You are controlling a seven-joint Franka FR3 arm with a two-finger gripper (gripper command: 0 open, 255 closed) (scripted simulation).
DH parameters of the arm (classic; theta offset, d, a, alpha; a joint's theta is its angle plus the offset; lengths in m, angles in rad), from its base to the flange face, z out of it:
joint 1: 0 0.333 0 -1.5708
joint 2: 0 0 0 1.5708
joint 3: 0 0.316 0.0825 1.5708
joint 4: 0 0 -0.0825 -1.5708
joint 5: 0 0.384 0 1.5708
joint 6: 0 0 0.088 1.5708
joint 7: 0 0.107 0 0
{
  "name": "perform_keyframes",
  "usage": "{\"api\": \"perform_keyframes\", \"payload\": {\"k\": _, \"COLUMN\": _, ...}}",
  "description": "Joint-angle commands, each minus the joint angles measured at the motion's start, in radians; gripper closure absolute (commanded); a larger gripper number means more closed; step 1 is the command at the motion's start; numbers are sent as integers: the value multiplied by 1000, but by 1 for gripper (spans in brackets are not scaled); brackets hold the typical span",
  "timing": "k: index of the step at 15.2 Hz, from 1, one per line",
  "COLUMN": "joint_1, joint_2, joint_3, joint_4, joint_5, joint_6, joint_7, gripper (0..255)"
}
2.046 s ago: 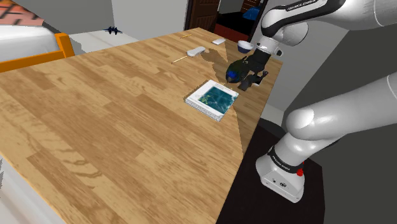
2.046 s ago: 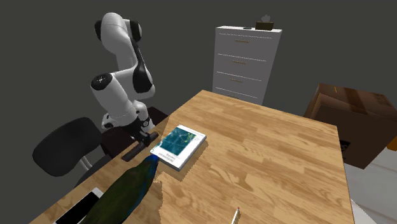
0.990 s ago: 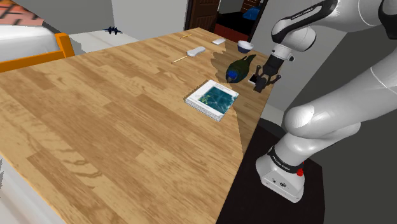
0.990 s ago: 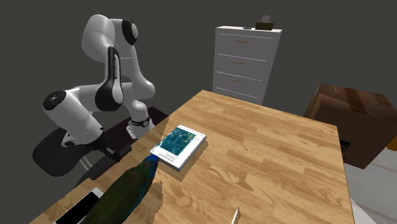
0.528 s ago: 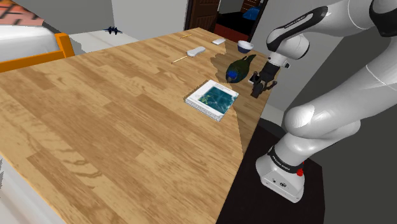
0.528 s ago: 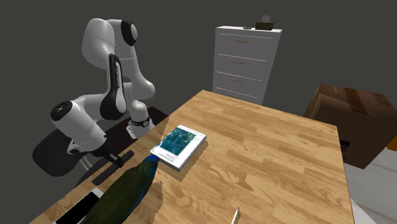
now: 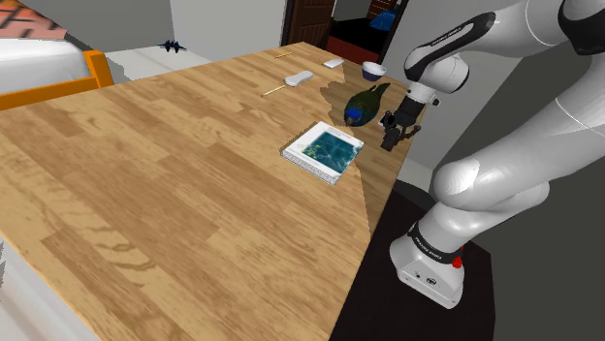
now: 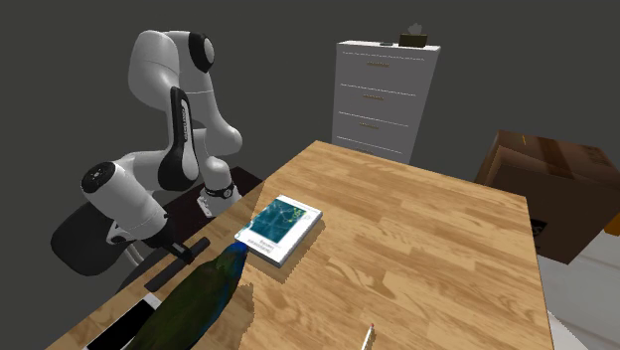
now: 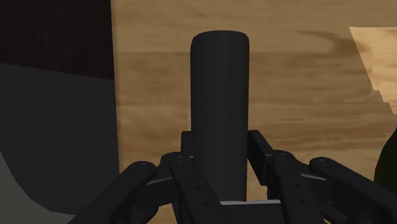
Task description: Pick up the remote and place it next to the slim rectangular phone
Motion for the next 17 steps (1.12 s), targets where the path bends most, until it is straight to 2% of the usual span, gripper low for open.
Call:
{"api": "perform_keyframes", "payload": {"k": 1, "joint_1": 0, "joint_2": 0, "joint_3": 0, "joint_4": 0, "joint_5": 0, "joint_6": 0, "joint_7": 0, "gripper": 0}}
{"api": "perform_keyframes", "payload": {"k": 6, "joint_1": 0, "joint_2": 0, "joint_3": 0, "joint_4": 0, "joint_5": 0, "joint_6": 0, "joint_7": 0, "gripper": 0}}
{"api": "perform_keyframes", "payload": {"k": 10, "joint_1": -11, "joint_2": -56, "joint_3": -6, "joint_4": 83, "joint_5": -27, "joint_6": -137, "joint_7": 16, "gripper": 0}}
{"api": "perform_keyframes", "payload": {"k": 17, "joint_1": -11, "joint_2": -56, "joint_3": -6, "joint_4": 83, "joint_5": -27, "joint_6": -137, "joint_7": 16, "gripper": 0}}
